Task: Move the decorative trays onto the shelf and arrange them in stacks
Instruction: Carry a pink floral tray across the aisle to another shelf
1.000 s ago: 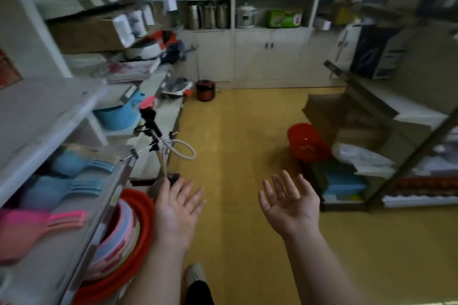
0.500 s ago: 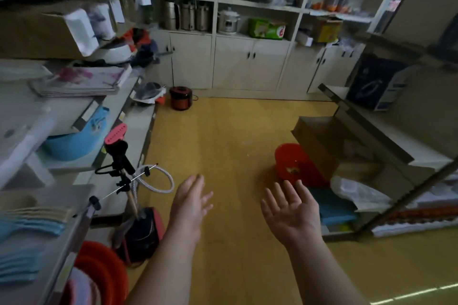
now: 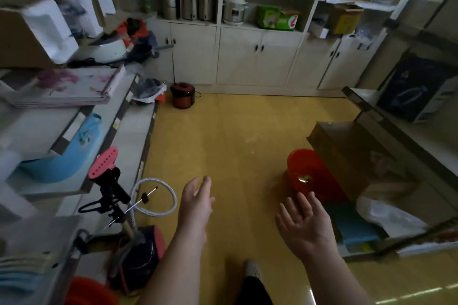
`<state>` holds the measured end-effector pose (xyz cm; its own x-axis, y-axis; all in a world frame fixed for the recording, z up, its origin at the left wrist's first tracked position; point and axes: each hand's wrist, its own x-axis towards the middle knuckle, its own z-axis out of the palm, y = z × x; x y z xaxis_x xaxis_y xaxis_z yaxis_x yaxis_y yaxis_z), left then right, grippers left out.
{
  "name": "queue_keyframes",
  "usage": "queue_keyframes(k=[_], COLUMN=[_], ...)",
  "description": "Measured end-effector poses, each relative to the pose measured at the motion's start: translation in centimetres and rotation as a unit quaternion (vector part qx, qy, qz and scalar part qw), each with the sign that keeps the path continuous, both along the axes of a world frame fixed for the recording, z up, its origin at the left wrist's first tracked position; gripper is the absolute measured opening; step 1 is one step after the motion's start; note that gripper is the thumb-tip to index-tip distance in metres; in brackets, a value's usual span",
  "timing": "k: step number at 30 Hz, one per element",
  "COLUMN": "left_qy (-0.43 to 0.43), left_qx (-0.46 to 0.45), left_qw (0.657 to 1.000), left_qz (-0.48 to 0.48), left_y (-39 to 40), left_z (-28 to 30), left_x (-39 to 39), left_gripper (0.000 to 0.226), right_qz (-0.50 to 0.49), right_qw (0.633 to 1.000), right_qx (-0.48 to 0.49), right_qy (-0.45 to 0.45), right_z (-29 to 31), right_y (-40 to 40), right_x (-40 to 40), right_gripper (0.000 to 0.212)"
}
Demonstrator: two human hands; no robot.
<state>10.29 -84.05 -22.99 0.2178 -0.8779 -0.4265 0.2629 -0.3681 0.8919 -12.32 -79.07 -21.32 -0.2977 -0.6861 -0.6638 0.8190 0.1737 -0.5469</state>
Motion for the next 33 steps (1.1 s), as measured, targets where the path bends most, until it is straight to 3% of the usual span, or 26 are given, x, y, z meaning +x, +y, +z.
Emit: queue_keyframes(k=[7,15,18,24,33], left_qy=[-0.057,-0.095,-0.069,-0.024,0.066], left_qx=[0.0,0.004,-0.013,-0.026,-0.068], left_qw=[0.998,0.983,0.978,0.961,0.91], left_qz=[0.03,0.158,0.197,0.273,0.402], left_y=[-12.4,-27.6,-31.1,-35.5,-45.6], left_z=[-0.2,2.4,2.8,2.5,1.4], left_x=[-1.5,-0.6,-0.3,2.1,12.1], left_gripper=[0.044,0.038,0.038,0.071,0.071], right_qz=[0.031,0.178,0.206,0.33,0.398], right_qw=[0.998,0.978,0.97,0.936,0.916], right_qx=[-0.02,-0.006,0.007,0.013,0.037], right_qy=[-0.057,-0.109,-0.127,-0.123,-0.028], right_z=[-2.7,-2.0,-1.7,-2.7,-4.6], right_y=[-16.4,-36.8,-42.0,-47.8,-59.1], right_x=[-3.8,-1.3,0.9,7.5,14.5], right_gripper=[0.057,0.054,0.052,0.048,0.048])
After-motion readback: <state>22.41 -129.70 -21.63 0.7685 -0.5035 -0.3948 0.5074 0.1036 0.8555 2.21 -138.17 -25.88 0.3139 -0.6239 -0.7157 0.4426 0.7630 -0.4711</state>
